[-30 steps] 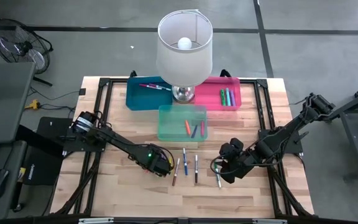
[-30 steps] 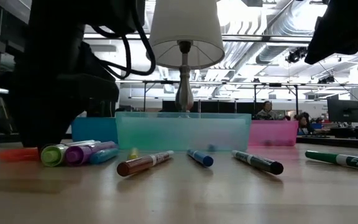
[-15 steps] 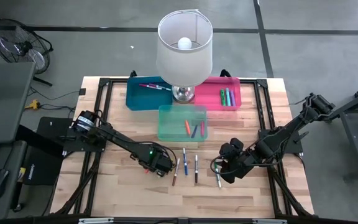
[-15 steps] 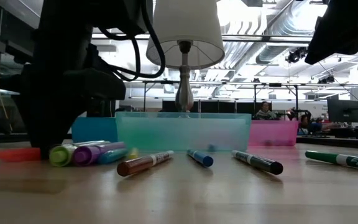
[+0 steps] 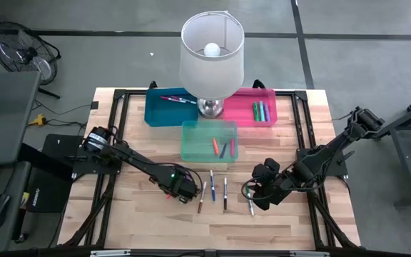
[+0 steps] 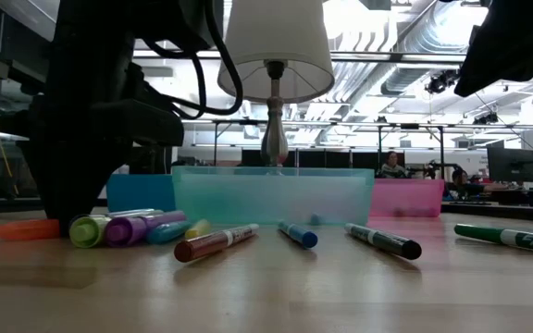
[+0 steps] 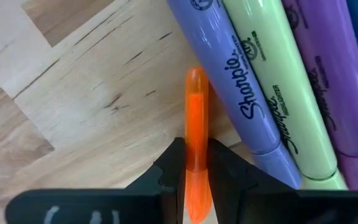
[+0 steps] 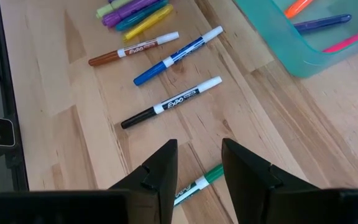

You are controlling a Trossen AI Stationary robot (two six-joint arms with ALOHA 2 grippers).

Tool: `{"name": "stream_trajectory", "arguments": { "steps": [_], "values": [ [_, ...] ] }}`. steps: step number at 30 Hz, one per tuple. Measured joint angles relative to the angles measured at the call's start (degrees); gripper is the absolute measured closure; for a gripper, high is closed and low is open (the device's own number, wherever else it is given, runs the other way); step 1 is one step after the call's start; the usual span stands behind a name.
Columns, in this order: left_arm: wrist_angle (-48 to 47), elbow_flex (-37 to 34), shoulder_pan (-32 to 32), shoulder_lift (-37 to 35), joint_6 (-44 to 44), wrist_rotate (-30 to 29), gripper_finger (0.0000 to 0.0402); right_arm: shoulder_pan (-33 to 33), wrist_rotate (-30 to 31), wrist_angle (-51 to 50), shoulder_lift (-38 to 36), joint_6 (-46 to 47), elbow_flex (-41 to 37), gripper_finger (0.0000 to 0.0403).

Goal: Pick & Place Markers
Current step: Put the orange pen into the green bin

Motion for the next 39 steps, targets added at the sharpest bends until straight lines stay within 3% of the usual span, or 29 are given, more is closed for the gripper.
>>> {"name": "stream_trajectory", "arguments": {
  "steps": [27, 39],
  "values": [
    [-2.9, -0.01, 0.09, -6.2, 3.38, 1.79, 0.0355, 0.0, 0.9, -0.03, 0.0, 0.22, 0.0, 0.0289],
    [-1.2, 1.39, 3.21, -18.18, 2.49, -11.36, 0.0355, -0.02, 1.14, -1.54, 0.0, 0.0, -0.07, 0.0289]
  ]
}}
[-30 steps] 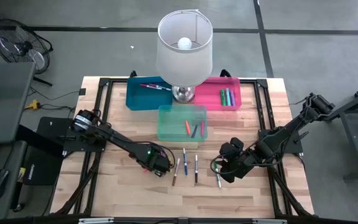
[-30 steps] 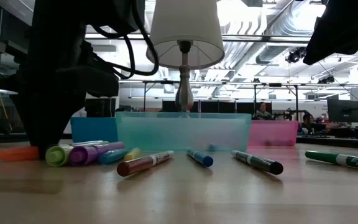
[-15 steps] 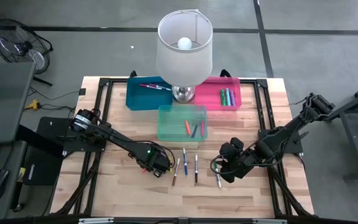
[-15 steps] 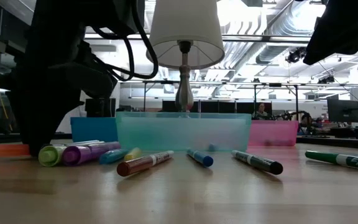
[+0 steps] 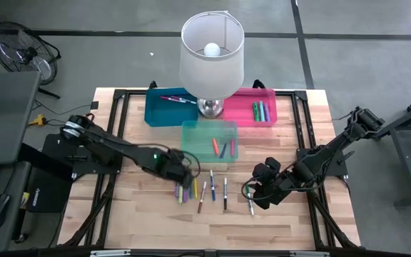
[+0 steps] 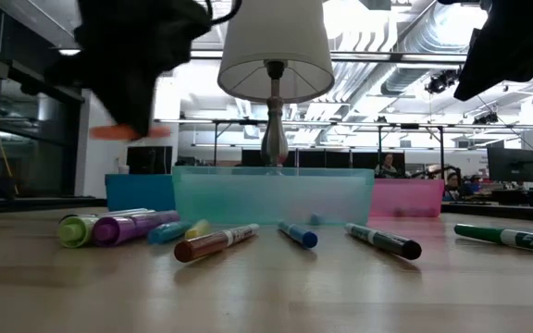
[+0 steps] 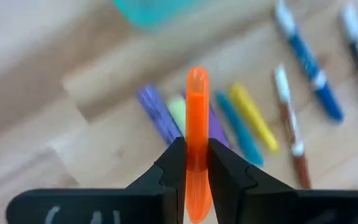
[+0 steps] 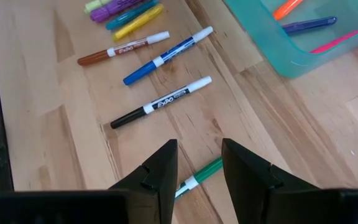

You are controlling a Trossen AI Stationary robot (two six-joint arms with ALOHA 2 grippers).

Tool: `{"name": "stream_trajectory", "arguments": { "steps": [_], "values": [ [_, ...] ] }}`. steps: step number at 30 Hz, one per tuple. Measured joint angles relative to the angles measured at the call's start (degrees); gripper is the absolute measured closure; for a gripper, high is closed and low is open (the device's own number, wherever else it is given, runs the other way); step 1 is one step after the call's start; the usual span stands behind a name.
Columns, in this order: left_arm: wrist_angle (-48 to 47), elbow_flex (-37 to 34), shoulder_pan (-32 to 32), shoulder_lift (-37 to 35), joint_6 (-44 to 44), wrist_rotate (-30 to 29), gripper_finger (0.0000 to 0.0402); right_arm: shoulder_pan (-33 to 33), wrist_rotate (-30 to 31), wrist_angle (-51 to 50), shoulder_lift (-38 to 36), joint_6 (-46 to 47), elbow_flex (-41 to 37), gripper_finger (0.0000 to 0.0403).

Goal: Pick & Place Markers
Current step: Put the orange pen into the green bin

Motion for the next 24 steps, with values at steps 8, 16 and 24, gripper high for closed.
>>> {"name": "stream_trajectory", "arguments": {
  "steps": [8, 16, 24],
  "values": [
    [4.76, 6.49, 7.97, -0.3, 10.33, -2.63, 0.0355, -0.17, 1.05, 0.0, 0.0, 0.0, 0.0, 0.0289],
    [12.35, 6.74, 17.44, -0.28, 14.8, -2.17, 0.0355, -0.15, 1.05, -0.13, 0.0, 0.5, 0.0, 0.0289],
    [17.2, 6.59, 23.04, 4.22, 15.98, 3.99, 0.0355, -0.15, 1.12, -0.48, 0.0, 1.47, 0.0, 0.0289]
  ]
}}
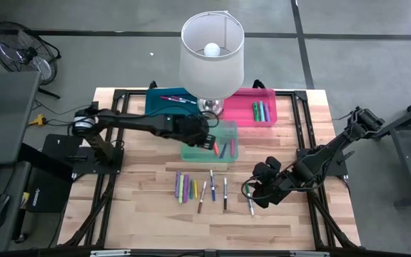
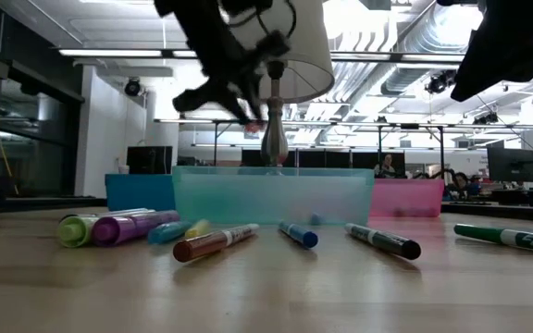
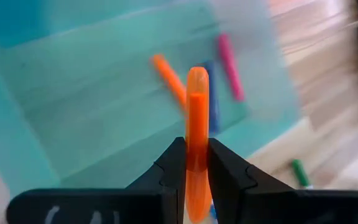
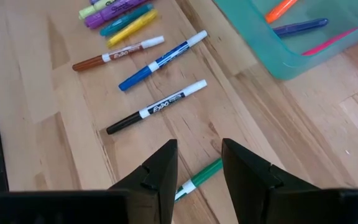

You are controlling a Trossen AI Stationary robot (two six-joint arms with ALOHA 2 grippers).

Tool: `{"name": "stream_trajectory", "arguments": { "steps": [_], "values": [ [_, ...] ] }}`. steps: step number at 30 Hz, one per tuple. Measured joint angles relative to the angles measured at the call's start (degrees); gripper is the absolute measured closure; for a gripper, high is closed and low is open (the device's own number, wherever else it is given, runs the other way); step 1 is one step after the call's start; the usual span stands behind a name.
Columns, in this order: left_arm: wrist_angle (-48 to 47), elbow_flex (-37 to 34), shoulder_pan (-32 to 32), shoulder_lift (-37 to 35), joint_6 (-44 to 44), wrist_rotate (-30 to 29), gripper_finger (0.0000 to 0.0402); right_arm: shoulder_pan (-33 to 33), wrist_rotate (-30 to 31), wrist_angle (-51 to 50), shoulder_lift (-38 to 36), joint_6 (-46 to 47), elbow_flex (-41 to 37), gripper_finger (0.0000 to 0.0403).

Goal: Pick & Place Markers
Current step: Put the orange pen into the green bin

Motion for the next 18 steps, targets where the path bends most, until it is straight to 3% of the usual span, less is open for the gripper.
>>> {"name": "stream_trajectory", "arguments": {
  "steps": [8, 18],
  "values": [
    [6.04, 0.24, 0.05, 7.2, -4.23, 2.3, 0.0355, 0.0, -0.15, -0.53, 0.0, 1.11, 0.02, 0.0289],
    [5.01, 0.09, 0.09, 8.9, -6.17, 2.1, 0.0354, 0.0, -0.4, -0.83, 0.0, 2.6, 0.02, 0.0289]
  ]
}}
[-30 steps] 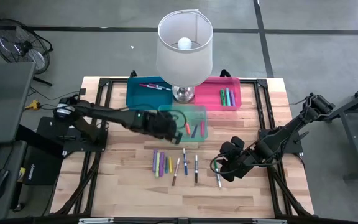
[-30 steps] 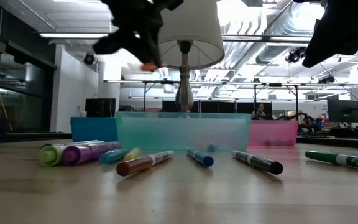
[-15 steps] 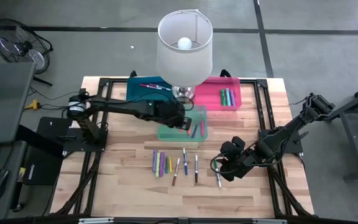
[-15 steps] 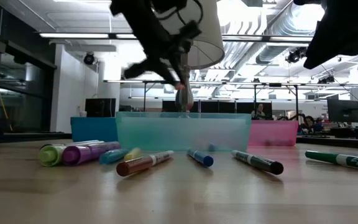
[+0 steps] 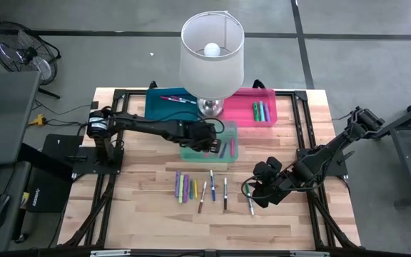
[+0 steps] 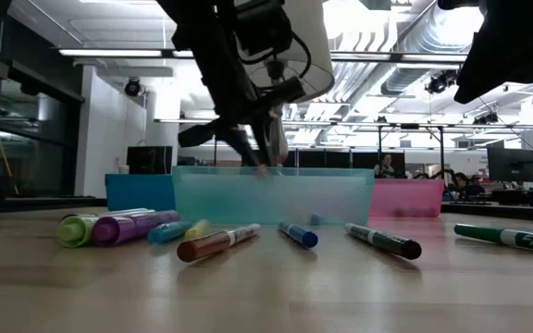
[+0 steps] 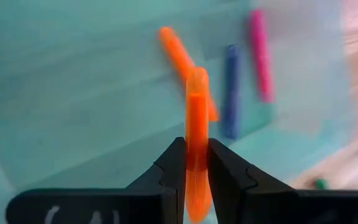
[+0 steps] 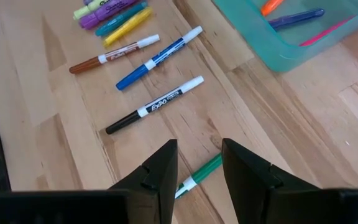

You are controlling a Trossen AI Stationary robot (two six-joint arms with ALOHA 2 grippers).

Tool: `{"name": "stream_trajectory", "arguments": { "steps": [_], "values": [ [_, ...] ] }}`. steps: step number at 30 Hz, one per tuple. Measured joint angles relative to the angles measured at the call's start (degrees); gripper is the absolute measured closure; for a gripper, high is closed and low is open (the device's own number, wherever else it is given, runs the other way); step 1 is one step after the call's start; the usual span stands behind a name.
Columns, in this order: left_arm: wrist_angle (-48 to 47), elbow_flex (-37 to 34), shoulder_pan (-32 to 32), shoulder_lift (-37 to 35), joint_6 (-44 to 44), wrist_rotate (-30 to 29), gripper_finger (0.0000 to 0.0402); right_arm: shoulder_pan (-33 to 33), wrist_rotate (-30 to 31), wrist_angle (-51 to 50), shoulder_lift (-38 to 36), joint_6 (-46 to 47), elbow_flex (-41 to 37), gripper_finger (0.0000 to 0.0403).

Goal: Pick & Place Markers
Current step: Put the orange pen into the green bin, then put the green marker pen into the blue bin

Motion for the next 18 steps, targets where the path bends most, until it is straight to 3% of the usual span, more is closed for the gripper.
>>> {"name": "stream_trajectory", "arguments": {
  "steps": [4, 13, 18],
  "values": [
    [0.23, 0.12, 0.01, -0.16, 1.39, 0.32, 0.0323, 0.0, -0.02, -0.15, 0.0, 0.03, 0.02, 0.0289],
    [-0.1, 0.84, 0.0, -0.14, 6.1, 2.75, 0.0194, 0.0, -2.66, -0.35, 0.0, 0.6, 0.04, 0.0289],
    [-2.03, 5.36, -1.29, -0.16, 10.34, 2.63, 0.0176, 0.0, -5.0, -4.37, 0.0, 6.55, 0.04, 0.0289]
  ]
}}
